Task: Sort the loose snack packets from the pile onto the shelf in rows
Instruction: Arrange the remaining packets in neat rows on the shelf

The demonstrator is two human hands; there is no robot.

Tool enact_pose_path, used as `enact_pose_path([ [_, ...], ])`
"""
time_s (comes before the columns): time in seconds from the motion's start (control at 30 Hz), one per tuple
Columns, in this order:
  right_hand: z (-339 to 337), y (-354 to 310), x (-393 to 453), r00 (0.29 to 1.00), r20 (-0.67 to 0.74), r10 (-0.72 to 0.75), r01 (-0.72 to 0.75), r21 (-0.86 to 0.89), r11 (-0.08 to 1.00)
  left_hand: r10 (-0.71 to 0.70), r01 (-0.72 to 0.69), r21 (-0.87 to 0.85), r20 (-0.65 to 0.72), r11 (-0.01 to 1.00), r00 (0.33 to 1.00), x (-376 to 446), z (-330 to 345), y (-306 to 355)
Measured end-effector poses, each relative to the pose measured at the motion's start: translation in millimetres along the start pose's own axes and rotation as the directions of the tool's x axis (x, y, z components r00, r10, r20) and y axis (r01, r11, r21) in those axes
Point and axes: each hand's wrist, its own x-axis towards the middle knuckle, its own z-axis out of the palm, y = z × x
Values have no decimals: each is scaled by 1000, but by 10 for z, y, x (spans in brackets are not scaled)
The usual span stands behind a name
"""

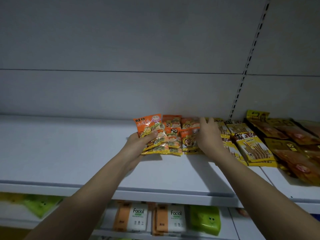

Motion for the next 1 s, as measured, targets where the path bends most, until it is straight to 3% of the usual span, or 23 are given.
enact_pose_path([
  [0.07,-88,-159,-62,994,-85,-62,83,271,959,15,-15,18,25,1000,1000,-24,41,-25],
  [0.17,-219,-442,-216,998,39,-50,15,619,785,38,-39,31,45,999,998,-52,158,-71],
  [0.27,-242,-529,-345,988,93,-126,30,679,733,58,-66,97,80,993,995,-126,260,-127],
  [0.37,-326,-363,-357,990,137,-44,-63,689,722,58,-71,120,102,990,993,-193,206,-182],
  [0.47,-397,-84,-364,955,288,70,-228,563,795,85,-80,212,-15,974,996,-224,77,-291],
  [0.57,-349,-6,-488,919,371,136,-241,253,937,95,-72,367,-45,927,994,-260,47,-451],
  [0.6,-304,-30,-546,932,340,124,-180,138,974,138,-103,485,-37,869,990,-260,67,-498],
  [0.67,-243,-80,-650,982,184,-30,43,-65,997,308,-160,793,-36,588,951,-253,130,-548],
  [0.7,-240,-95,-684,980,126,-152,170,-151,974,409,-184,868,-25,462,912,-264,158,-558],
  [0.73,-249,-91,-702,960,113,-257,275,-190,943,474,-208,890,-10,405,881,-279,181,-553],
  [0.8,-248,-68,-737,917,216,-337,374,-163,913,535,-256,892,18,374,845,-307,194,-557],
  [0.9,-221,-38,-800,852,440,-284,367,-115,923,549,-278,887,33,368,835,-324,172,-577],
  [1.0,-242,-24,-801,857,448,-254,335,-111,936,534,-287,894,65,344,843,-345,164,-581],
])
